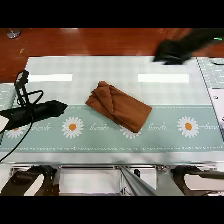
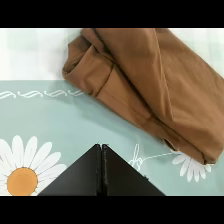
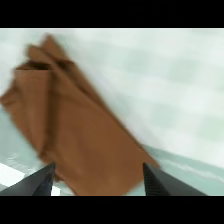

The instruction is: Fold the shirts.

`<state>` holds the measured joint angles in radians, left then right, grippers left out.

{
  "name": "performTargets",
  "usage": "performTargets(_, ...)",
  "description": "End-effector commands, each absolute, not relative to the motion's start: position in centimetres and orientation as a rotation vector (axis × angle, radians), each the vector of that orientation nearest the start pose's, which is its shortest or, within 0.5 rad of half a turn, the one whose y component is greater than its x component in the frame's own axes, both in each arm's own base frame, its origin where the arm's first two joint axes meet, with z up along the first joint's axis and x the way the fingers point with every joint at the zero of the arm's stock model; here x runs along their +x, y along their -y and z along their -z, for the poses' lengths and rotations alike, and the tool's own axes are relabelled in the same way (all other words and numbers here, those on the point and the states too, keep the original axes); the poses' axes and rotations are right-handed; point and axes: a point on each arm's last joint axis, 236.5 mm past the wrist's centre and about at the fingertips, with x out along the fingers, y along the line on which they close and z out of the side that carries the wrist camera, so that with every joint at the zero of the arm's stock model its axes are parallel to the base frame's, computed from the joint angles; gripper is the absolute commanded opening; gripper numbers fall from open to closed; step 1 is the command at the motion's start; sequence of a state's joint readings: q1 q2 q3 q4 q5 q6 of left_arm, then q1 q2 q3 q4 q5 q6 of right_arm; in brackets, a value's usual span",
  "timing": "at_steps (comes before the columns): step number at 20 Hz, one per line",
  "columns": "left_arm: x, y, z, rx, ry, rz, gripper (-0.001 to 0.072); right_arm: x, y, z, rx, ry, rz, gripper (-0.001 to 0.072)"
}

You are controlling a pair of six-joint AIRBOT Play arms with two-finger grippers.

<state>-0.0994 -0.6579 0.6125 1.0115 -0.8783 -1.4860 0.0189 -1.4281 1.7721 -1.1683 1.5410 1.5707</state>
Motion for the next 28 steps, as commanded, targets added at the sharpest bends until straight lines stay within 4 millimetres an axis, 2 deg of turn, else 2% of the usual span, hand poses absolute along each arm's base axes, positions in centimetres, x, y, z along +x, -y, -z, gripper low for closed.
performTargets(1, 29.1, 12.6, -5.2, -0.417, -0.925, 0.353, 0.0038, 36.4, -2.1, -13.2, 0.287, -1.119, -0.103, 0.0630)
performTargets(2, 29.1, 12.7, -4.8, -0.424, -0.940, 0.352, 0.0039, 35.0, -1.4, -10.0, 0.343, -1.109, -0.041, 0.0630)
performTargets(3, 29.1, 12.8, -4.4, -0.430, -0.953, 0.352, 0.0039, 33.2, -1.2, -5.5, 0.441, -1.115, 0.047, 0.0630)
performTargets(4, 29.1, 12.9, -4.1, -0.432, -0.967, 0.353, 0.0038, 31.2, -1.8, -1.2, 0.582, -1.138, 0.119, 0.0630)
performTargets(5, 29.0, 13.2, -3.8, -0.429, -0.979, 0.359, 0.0039, 29.4, -4.0, 2.4, 0.749, -1.172, 0.129, 0.0630)
performTargets(6, 28.9, 13.5, -3.5, -0.424, -0.990, 0.367, 0.0039, 28.5, -6.4, 4.5, 0.876, -1.189, 0.087, 0.0630)
performTargets(8, 28.7, 14.4, -3.0, -0.412, -1.010, 0.387, 0.0039, 28.2, -10.6, 5.8, 1.012, -1.200, -0.047, 0.0629)
performTargets(10, 28.6, 15.1, -2.3, -0.403, -1.032, 0.401, 0.0039, 28.4, -13.3, 6.4, 1.026, -1.255, -0.134, 0.0629)
performTargets(14, 28.1, 16.6, -1.0, -0.396, -1.080, 0.431, 0.0039, 28.9, -16.1, 8.6, 0.968, -1.405, -0.209, 0.0629)
performTargets(17, 27.9, 17.3, -0.6, -0.384, -1.093, 0.446, 0.0039, 28.2, -18.8, 9.4, 0.927, -1.550, -0.302, 0.0629)
performTargets(19, 28.0, 17.6, -0.7, -0.381, -1.083, 0.451, 0.0039, 28.5, -20.3, 9.7, 0.898, -1.586, -0.339, 0.0609)
performTargets(20, 28.0, 17.7, -0.7, -0.387, -1.083, 0.454, 0.0039, 29.1, -20.8, 9.4, 0.878, -1.577, -0.365, 0.0475)
performTargets(21, 28.0, 17.7, -0.7, -0.388, -1.083, 0.453, 0.0039, 30.2, -21.4, 8.6, 0.850, -1.551, -0.406, 0.0175)
performTargets(22, 28.0, 17.7, -0.7, -0.387, -1.084, 0.454, 0.0039, 31.6, -21.9, 7.2, 0.815, -1.503, -0.456, 0.0067)
performTargets(23, 28.0, 17.7, -0.7, -0.387, -1.084, 0.454, 0.0039, 33.2, -22.3, 5.4, 0.778, -1.452, -0.512, 0.0027)
performTargets(25, 28.0, 17.7, -0.7, -0.387, -1.083, 0.454, 0.0039, 36.8, -22.8, 0.7, 0.698, -1.342, -0.592, 0.0027)
performTargets(28, 28.0, 17.7, -0.6, -0.387, -1.087, 0.453, 0.0038, 41.5, -21.1, -7.1, 0.492, -1.205, -0.576, 0.0027)
